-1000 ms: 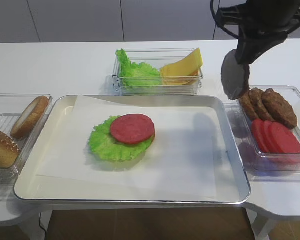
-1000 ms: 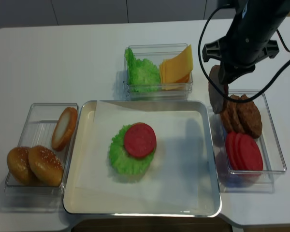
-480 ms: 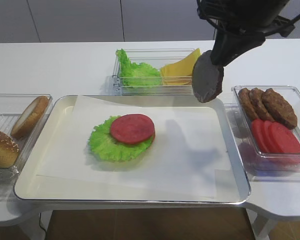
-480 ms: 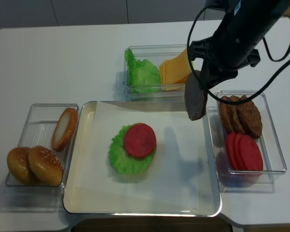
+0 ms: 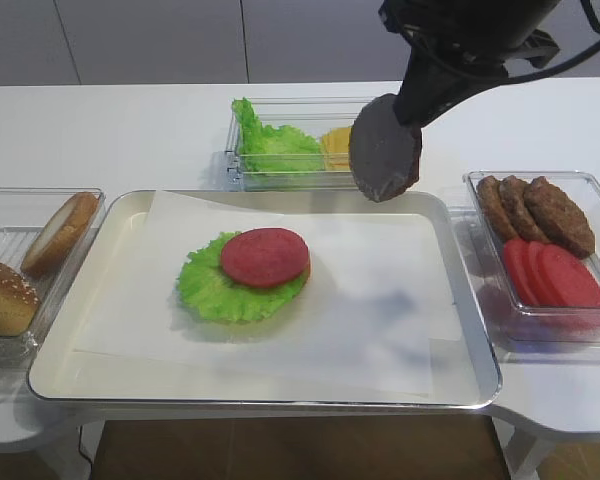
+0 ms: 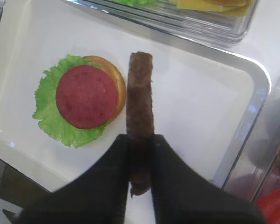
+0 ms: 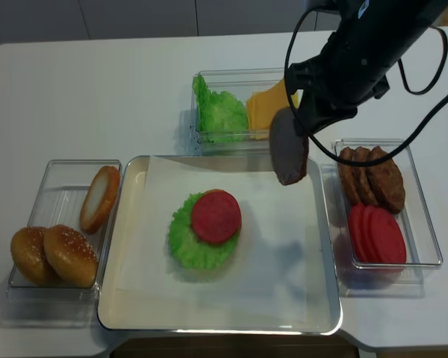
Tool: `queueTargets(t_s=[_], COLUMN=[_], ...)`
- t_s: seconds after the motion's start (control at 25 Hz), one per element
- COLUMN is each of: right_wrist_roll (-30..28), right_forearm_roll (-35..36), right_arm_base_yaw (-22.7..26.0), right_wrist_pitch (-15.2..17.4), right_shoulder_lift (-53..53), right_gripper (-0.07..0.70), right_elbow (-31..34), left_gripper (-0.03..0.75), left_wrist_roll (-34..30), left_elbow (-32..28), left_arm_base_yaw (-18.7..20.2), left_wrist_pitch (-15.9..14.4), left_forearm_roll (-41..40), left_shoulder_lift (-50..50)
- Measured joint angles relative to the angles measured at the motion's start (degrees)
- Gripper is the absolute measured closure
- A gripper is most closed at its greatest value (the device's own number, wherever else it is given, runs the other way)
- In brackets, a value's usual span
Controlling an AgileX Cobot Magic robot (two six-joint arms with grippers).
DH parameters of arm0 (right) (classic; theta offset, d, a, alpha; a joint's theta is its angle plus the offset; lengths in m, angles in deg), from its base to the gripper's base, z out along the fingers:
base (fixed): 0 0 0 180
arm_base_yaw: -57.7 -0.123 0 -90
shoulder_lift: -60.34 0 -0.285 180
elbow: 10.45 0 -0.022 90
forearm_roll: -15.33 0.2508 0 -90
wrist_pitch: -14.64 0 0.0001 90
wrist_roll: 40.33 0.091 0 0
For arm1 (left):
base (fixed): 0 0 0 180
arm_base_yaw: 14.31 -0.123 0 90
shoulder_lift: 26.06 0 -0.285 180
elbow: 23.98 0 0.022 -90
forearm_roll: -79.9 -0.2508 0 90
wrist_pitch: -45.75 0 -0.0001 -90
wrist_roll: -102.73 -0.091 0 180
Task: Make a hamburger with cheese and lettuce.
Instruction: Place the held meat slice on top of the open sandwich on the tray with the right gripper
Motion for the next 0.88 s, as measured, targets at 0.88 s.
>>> queueTargets(t_s=[0.88], right_wrist_roll=[5.75], right_forearm_roll=[-23.18], right_arm_base_yaw=[-17.6], right_wrist_pitch=[-1.92], right_shoulder_lift=[-10.32], right_gripper=[0.521], right_elbow=[-11.96], left_gripper=[0.379], left_wrist_roll=[0.0], left_elbow=[0.0], left_arm_base_yaw=[0.0], left_wrist_pitch=[0.0], left_forearm_roll=[0.0], left_shoulder_lift=[0.0])
